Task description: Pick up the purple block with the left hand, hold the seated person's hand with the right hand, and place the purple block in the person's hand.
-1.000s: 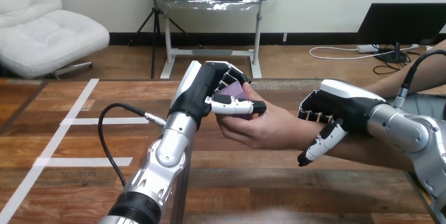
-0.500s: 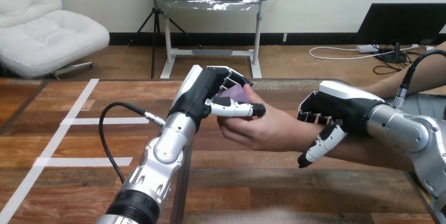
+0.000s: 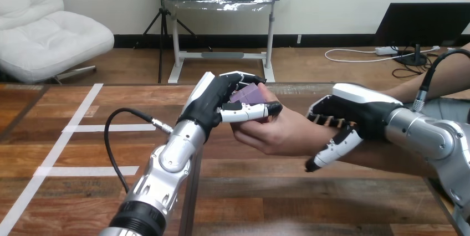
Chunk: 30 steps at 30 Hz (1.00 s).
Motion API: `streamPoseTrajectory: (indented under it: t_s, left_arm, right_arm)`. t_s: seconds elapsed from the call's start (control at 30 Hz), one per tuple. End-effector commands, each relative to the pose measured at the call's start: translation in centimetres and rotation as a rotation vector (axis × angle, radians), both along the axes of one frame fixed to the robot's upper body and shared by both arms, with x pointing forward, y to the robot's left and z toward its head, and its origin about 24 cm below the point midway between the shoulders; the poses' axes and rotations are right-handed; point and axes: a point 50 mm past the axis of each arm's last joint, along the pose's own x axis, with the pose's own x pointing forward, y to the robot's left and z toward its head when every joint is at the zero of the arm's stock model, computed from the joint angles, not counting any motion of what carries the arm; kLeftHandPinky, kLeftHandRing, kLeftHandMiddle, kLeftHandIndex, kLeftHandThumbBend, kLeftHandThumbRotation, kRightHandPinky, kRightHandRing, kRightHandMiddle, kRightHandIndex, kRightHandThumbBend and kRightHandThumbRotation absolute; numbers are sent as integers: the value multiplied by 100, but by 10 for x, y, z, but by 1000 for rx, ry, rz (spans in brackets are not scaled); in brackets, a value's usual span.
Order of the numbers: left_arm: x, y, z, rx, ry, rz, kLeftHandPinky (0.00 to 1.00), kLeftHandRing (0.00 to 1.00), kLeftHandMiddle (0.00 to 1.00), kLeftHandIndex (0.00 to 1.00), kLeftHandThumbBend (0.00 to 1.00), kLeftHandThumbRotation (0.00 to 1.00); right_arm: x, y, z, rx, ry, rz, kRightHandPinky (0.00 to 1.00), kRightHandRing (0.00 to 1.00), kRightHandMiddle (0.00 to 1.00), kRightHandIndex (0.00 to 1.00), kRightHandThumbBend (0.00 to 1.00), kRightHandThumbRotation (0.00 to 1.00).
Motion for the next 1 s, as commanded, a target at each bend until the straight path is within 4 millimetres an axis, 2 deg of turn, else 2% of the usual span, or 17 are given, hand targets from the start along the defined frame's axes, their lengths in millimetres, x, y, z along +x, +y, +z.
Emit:
streamPoseTrajectory:
  t_s: [0.0,0.2,0.33,0.47,0.67,0.97]
  left_arm:
    - [3,-7,14,-37,-44,-15,57,71,77,76,86,79]
    - [3,-3,13,1,-60,-12,60,76,81,78,88,86]
    - [2,-1,13,48,-78,-13,69,82,84,80,91,93]
    - [2,2,13,90,-97,-10,74,85,86,83,94,97]
    - [0,6,13,94,-108,0,78,89,88,85,98,99]
    - [-4,13,12,59,-111,20,82,91,90,88,98,100]
  right_arm:
    - [1,-2,-1,16,-2,-7,55,63,69,73,85,42]
    - [0,-5,-1,15,-3,-19,62,72,74,79,87,52]
    - [-1,-7,-2,10,-14,-26,67,79,79,82,89,60]
    - [-3,-9,-3,3,-44,-33,69,82,82,85,90,65]
    - [-5,-11,-4,5,-86,-41,69,85,85,87,90,71]
    - [-8,-15,-6,58,-141,-54,73,89,88,89,93,81]
